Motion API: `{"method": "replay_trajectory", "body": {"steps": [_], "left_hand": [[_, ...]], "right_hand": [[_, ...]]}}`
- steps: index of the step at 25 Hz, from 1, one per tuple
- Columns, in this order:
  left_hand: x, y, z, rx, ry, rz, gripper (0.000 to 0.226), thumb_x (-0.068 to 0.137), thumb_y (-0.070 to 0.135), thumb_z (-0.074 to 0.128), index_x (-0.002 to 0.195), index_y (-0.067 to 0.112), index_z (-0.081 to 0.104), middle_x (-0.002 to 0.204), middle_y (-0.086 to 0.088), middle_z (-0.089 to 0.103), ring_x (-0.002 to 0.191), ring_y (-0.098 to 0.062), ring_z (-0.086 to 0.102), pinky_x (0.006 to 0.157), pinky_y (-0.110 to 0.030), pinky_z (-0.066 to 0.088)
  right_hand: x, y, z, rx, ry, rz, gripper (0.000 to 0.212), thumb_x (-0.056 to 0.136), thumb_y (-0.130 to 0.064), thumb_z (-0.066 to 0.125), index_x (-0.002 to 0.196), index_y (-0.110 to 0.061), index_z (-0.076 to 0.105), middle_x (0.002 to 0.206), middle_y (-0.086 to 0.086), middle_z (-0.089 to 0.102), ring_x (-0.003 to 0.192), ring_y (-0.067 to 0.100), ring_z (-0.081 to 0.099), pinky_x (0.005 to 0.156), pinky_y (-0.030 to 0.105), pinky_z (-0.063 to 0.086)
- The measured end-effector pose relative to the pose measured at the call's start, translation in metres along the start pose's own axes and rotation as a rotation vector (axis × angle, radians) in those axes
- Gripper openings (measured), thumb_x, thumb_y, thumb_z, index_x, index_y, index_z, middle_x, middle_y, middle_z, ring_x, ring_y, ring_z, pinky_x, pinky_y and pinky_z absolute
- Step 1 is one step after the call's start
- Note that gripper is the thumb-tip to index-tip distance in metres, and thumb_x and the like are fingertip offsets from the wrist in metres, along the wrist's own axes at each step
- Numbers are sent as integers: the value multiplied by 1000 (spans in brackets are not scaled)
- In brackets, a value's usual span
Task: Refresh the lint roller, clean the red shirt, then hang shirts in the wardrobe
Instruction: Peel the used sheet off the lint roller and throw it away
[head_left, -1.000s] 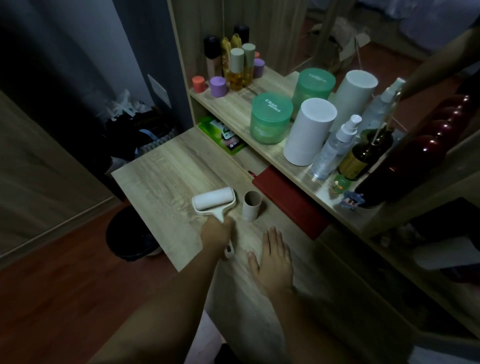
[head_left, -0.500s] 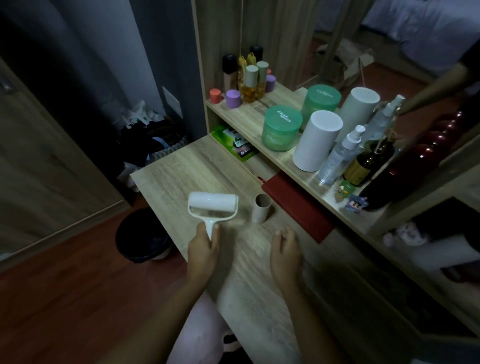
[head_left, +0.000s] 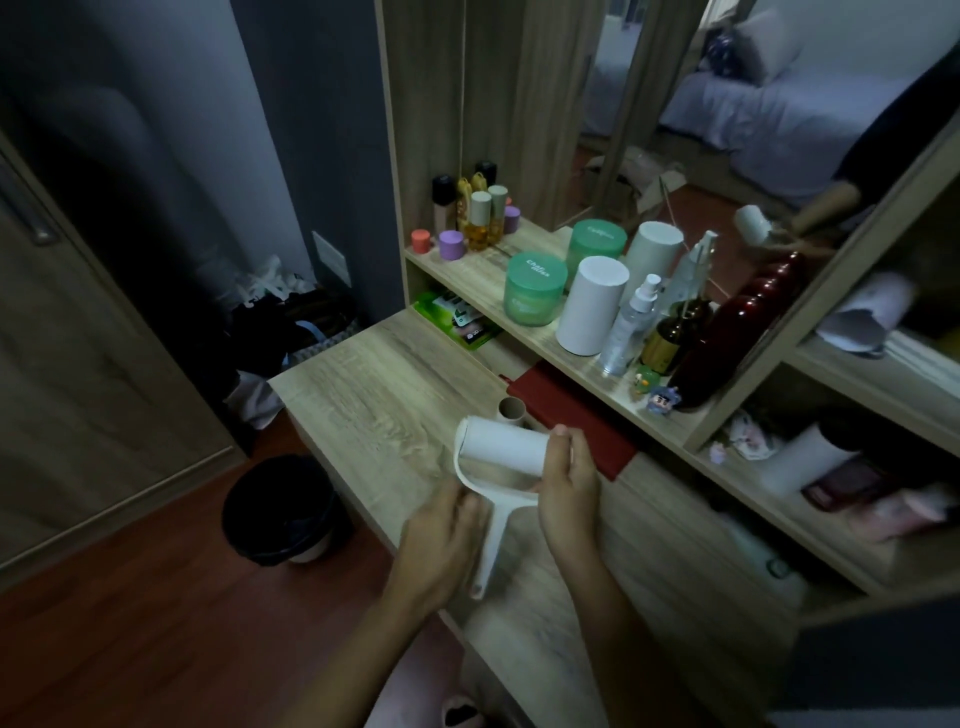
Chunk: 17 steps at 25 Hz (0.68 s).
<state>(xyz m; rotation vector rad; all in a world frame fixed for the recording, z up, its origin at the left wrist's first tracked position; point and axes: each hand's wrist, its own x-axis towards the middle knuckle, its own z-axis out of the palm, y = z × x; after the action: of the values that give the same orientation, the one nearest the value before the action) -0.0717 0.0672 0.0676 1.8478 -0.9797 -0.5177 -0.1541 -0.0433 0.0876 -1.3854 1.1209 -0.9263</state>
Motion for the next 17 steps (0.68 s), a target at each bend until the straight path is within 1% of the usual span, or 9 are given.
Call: {"method": "replay_trajectory", "body": {"steps": [1,2,3,5,8,10,13,15,17], "left_hand": [[7,2,-6,-98,98,-66,29,91,50,37,85,26,52,76,0,64,69,-5,59,67,-18,43],[13,6,-14,-181,162,-86,27,93,45,41,92,22,55,83,-1,66,74,-7,62,69,-24,47],[18,10,-22,-231,171,-72,25,92,43,46,101,22,57,94,0,66,81,-9,64,71,-26,51],[22,18,-32,-268,87,-8,34,84,45,54,112,25,59,109,4,63,93,-6,63,75,-21,52],[16,30,-39,-248,38,66,32,78,42,62,106,27,65,106,5,64,92,-5,64,71,-18,52],[11,35,-41,-242,70,101,31,76,42,67,104,28,65,104,7,64,91,-6,64,70,-19,54],[7,40,-42,-217,140,101,24,77,31,73,99,31,63,100,8,63,87,-4,62,68,-18,53],[6,43,-44,-228,122,102,25,73,40,72,94,33,60,97,8,62,84,-6,62,65,-19,52],[6,43,-47,-285,63,86,31,68,50,66,92,32,58,95,8,60,81,-7,62,62,-19,51]], "right_hand": [[-1,-2,-4,-15,-3,-19,18,95,-33,39,90,-25,55,89,-6,60,89,20,61,74,39,54],[-4,-6,-9,-32,-3,-47,19,91,-37,39,87,-27,54,86,-9,58,85,17,60,71,37,52],[-6,-9,-12,-47,-3,-77,21,87,-39,37,85,-26,53,84,-9,58,81,14,59,67,35,51],[-11,-12,-16,-66,2,-116,31,81,-46,35,86,-21,54,81,-9,58,77,9,58,63,33,49],[-16,-15,-15,-80,20,-140,45,73,-55,30,86,-19,54,80,-8,58,76,11,59,61,34,49],[-19,-18,-15,-77,33,-139,48,72,-56,28,87,-19,54,80,-8,58,77,13,59,60,32,48],[-20,-23,-15,-80,28,-145,45,75,-53,30,88,-19,55,81,-10,59,78,12,60,61,32,48],[-21,-26,-16,-81,10,-148,37,80,-46,32,88,-18,55,81,-10,58,77,9,58,58,30,47],[-21,-28,-17,-79,-12,-158,35,81,-43,32,89,-17,55,81,-9,57,76,7,57,54,25,45]]}}
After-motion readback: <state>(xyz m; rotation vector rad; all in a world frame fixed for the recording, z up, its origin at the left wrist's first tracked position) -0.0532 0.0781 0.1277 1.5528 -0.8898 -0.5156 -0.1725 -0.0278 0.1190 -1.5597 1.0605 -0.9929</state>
